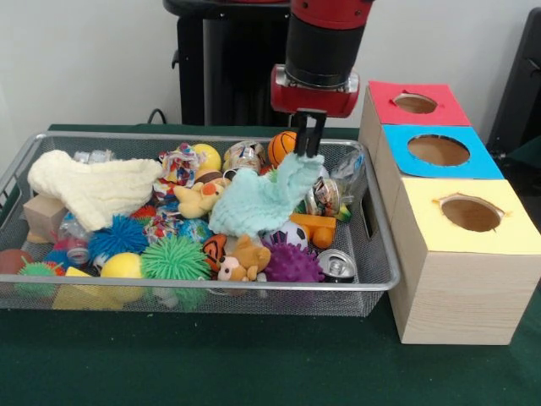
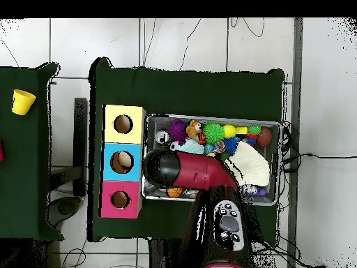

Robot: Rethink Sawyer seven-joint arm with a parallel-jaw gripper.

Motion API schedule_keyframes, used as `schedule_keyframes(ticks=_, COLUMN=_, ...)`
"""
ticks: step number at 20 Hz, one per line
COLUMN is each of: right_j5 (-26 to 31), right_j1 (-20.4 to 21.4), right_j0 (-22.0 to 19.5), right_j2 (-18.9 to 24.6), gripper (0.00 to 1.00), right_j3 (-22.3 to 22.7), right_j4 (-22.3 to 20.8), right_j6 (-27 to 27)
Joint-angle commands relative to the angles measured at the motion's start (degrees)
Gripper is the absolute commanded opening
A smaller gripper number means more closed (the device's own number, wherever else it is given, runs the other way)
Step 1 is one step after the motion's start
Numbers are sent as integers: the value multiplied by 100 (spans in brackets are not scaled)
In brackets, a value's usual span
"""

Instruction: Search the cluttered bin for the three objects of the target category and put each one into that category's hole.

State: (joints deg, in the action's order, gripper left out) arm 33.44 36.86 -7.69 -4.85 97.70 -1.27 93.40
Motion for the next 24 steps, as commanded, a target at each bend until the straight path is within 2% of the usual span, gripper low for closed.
schedule_keyframes(ticks=1, right_j5=606, right_j1=100, right_j0=-466, right_j2=721, gripper=0, right_j3=-851, right_j4=-612, right_j6=-1031)
schedule_keyframes(ticks=6, right_j5=1513, right_j1=275, right_j0=-1138, right_j2=1113, gripper=0, right_j3=-1165, right_j4=-1000, right_j6=-1999)
schedule_keyframes(ticks=11, right_j5=2300, right_j1=393, right_j0=-1705, right_j2=1517, gripper=0, right_j3=-1508, right_j4=-1330, right_j6=-2625)
schedule_keyframes(ticks=13, right_j5=2345, right_j1=415, right_j0=-1848, right_j2=1649, gripper=0, right_j3=-1481, right_j4=-1412, right_j6=-2647)
schedule_keyframes(ticks=16, right_j5=2105, right_j1=439, right_j0=-1993, right_j2=1818, gripper=0, right_j3=-1275, right_j4=-1506, right_j6=-2488)
schedule_keyframes(ticks=22, right_j5=2144, right_j1=507, right_j0=-2019, right_j2=1877, gripper=0, right_j3=-1150, right_j4=-1674, right_j6=-2141)
schedule_keyframes(ticks=23, right_j5=2183, right_j1=519, right_j0=-2028, right_j2=1928, gripper=100, right_j3=-1147, right_j4=-1745, right_j6=-2065)
schedule_keyframes(ticks=24, right_j5=2193, right_j1=518, right_j0=-2006, right_j2=1907, gripper=100, right_j3=-1155, right_j4=-1753, right_j6=-2028)
